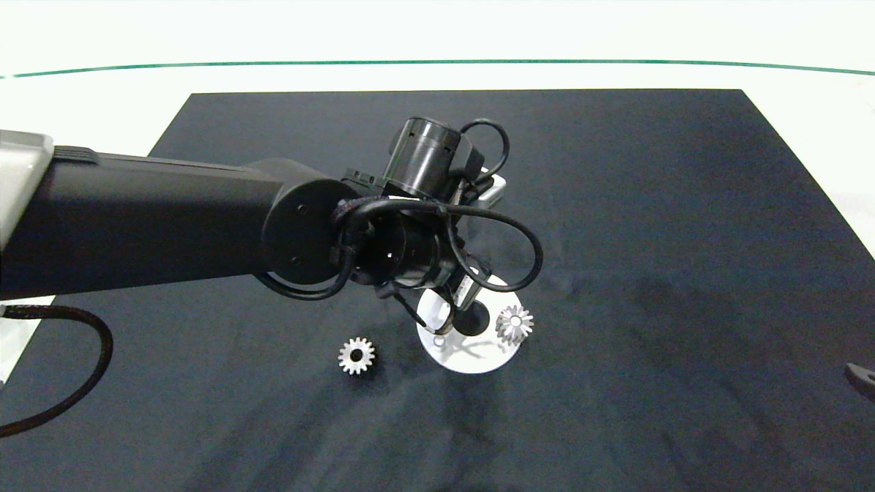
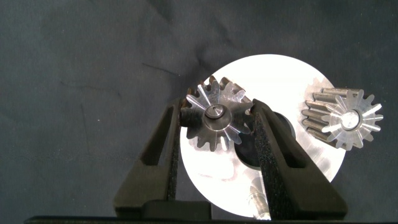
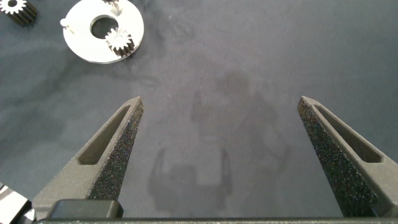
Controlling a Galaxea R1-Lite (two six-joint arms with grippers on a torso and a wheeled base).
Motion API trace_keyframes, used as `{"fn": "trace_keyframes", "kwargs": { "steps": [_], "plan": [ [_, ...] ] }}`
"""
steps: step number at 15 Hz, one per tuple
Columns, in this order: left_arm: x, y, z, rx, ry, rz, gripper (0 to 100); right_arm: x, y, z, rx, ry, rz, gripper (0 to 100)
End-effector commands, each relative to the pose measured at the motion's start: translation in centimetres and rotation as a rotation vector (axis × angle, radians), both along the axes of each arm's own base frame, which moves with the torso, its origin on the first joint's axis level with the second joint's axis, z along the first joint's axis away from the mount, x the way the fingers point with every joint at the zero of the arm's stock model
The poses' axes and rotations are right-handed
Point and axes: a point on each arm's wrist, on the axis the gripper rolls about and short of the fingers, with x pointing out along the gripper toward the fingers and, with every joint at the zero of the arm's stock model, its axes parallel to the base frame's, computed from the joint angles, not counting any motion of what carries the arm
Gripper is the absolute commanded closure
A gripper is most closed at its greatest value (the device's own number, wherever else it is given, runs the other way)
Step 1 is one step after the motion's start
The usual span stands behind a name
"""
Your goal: Install three planetary gears onto the carrier pins
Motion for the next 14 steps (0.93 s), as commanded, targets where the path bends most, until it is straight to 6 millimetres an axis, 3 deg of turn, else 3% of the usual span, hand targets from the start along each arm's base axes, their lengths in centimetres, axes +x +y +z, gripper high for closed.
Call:
{"fn": "trace_keyframes", "kwargs": {
  "steps": [1,6,9,11,12,14],
  "plan": [
    [-0.1,0.1,0.2,0.0,-0.002,0.003,0,0.0,0.0,0.0,-0.002,0.0,-0.001,0],
    [-1.1,1.1,1.4,-0.055,0.007,0.036,0,0.0,0.0,0.0,-0.003,0.001,-0.001,0],
    [-5.5,8.0,3.6,-0.091,0.005,0.127,0,-0.1,0.0,0.0,0.003,-0.003,0.013,0],
    [-8.1,11.8,3.4,-0.089,0.006,0.176,0,-0.3,-0.2,0.1,0.005,-0.008,0.016,0],
    [-10.0,14.1,1.7,-0.056,0.033,0.213,0,-0.3,-0.2,0.0,0.005,-0.008,0.018,0],
    [-12.6,15.9,-0.2,-0.045,0.037,0.21,0,-0.5,-0.2,0.1,0.009,-0.013,0.019,0]
  ]
}}
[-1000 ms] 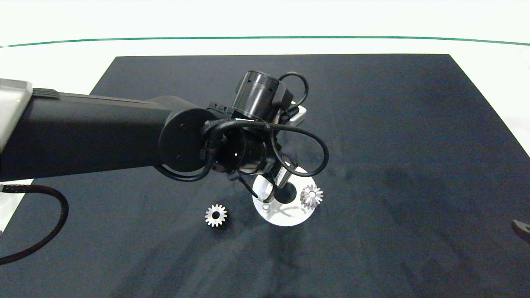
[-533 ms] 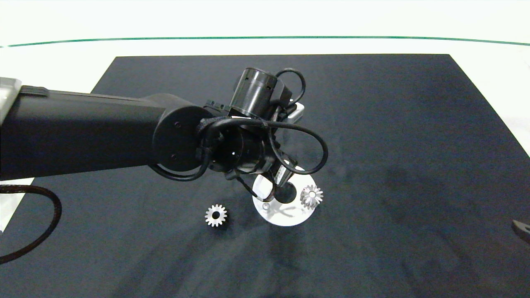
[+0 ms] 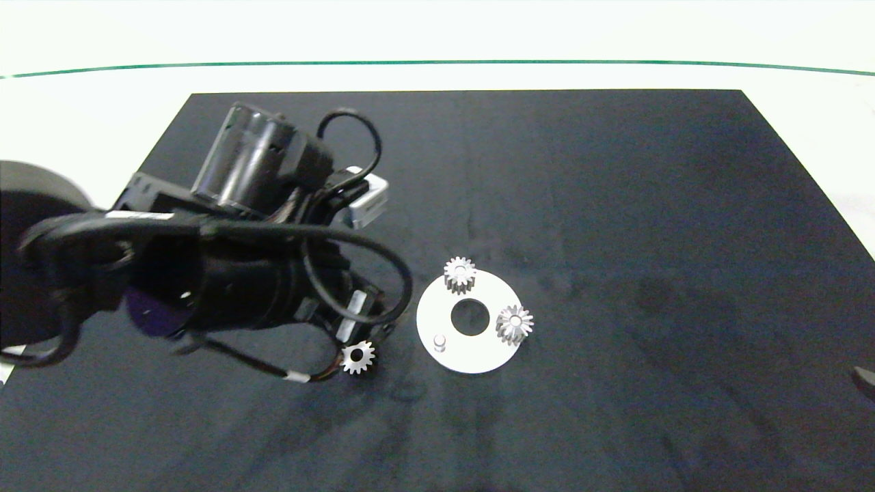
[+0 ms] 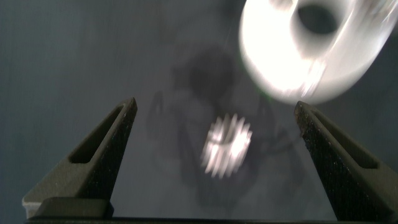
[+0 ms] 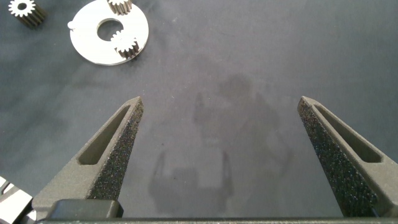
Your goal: Install three planetary gears onto the carrier pins
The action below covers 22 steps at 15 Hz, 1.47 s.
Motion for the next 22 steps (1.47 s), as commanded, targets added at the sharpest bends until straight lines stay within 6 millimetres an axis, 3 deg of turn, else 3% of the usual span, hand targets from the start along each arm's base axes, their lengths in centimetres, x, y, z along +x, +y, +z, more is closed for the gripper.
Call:
{"fn": "trace_keyframes", "kwargs": {
  "steps": [1,6,14,22],
  "plan": [
    [-6.3,6.3,-2.1,-0.016,-0.035,0.053,0,-0.3,-0.2,0.0,0.004,-0.01,0.002,0],
    [-6.4,6.3,-3.7,0.013,-0.01,0.042,0,-0.4,-0.2,0.1,-0.001,-0.017,0.003,0],
    [-2.0,3.0,-5.9,0.077,0.01,0.011,0,-0.4,-0.2,0.0,-0.002,-0.014,0.003,0],
    [-1.2,2.0,-7.3,0.098,0.061,0.008,0,-0.4,-0.3,0.1,0.001,-0.018,0.004,0]
  ]
}}
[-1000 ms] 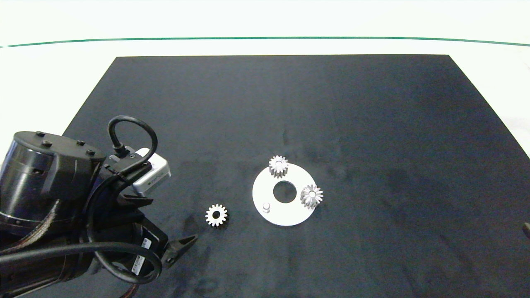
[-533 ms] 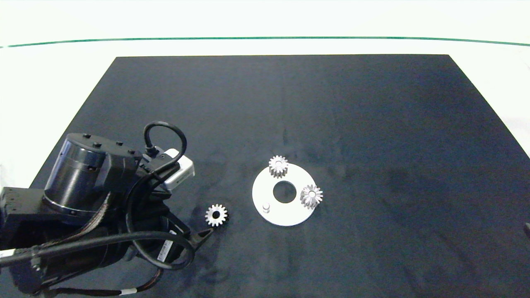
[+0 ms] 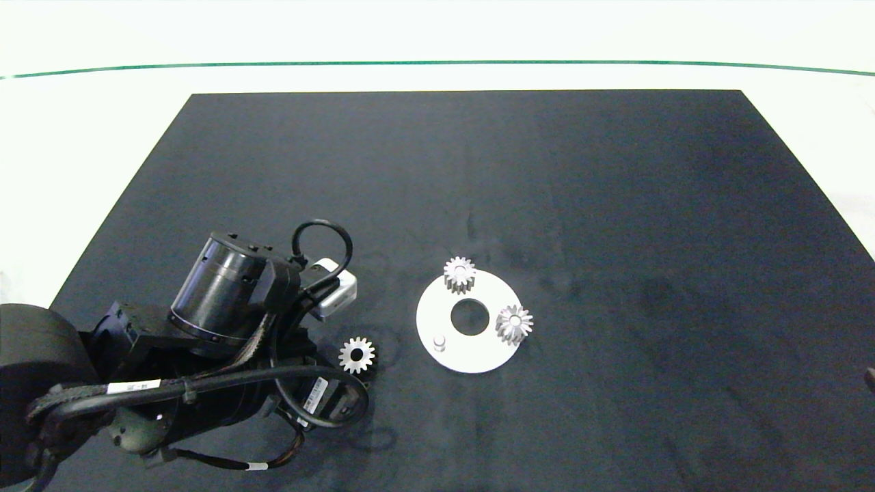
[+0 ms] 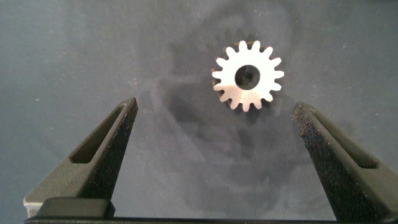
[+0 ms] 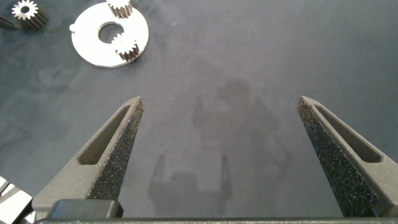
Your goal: Install three planetary gears onto the carrier pins
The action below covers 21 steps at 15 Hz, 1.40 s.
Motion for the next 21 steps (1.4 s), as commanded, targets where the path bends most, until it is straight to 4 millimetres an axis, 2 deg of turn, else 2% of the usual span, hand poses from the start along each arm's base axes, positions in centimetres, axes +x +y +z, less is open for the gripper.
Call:
{"fn": "trace_keyframes", "kwargs": {
  "steps": [1,13,21],
  "plan": [
    [0.2,-0.5,-0.5,0.012,0.015,-0.013,0,0.0,0.0,0.0,-0.002,0.0,0.0,0],
    [0.9,-2.2,-1.1,-0.019,-0.002,-0.032,23,0.0,0.0,0.0,-0.002,0.0,0.0,0],
    [0.9,-2.5,-1.3,-0.031,-0.001,-0.032,40,0.0,0.0,-0.1,-0.003,0.001,0.0,0]
  ]
}}
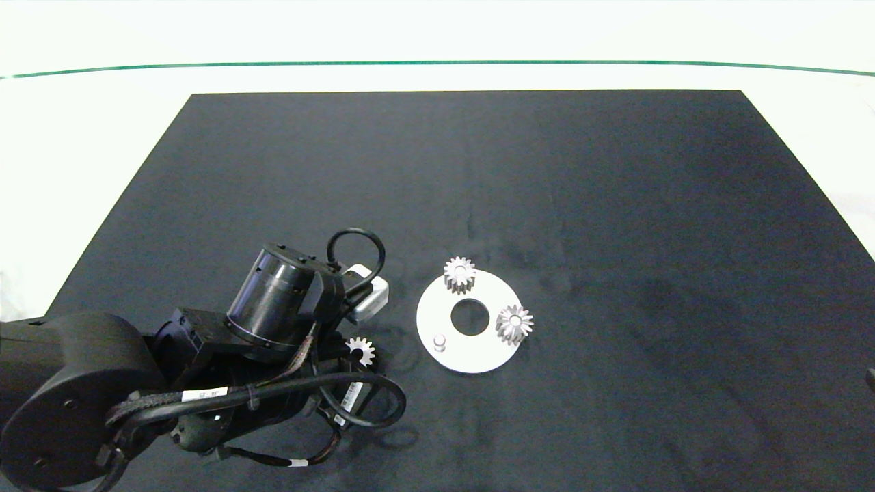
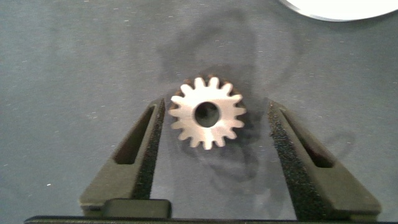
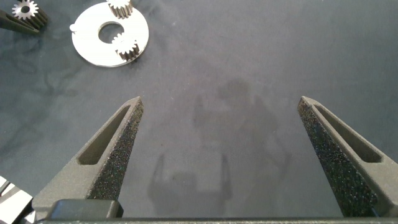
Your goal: Install three planetary gears onto the carrier pins
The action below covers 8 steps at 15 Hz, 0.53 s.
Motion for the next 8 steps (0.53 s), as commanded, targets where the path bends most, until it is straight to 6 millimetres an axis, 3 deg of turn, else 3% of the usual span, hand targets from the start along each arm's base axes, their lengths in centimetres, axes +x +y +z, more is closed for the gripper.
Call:
{"fn": "trace_keyframes", "kwargs": {
  "steps": [1,8],
  "plan": [
    [0.05,-0.11,-0.11,0.004,0.002,-0.001,41,0.01,0.01,0.01,-0.002,0.0,-0.001,0],
    [0.05,-0.23,-0.16,-0.01,0.009,0.005,56,0.05,0.03,-0.04,-0.004,0.002,-0.001,0]
  ]
}}
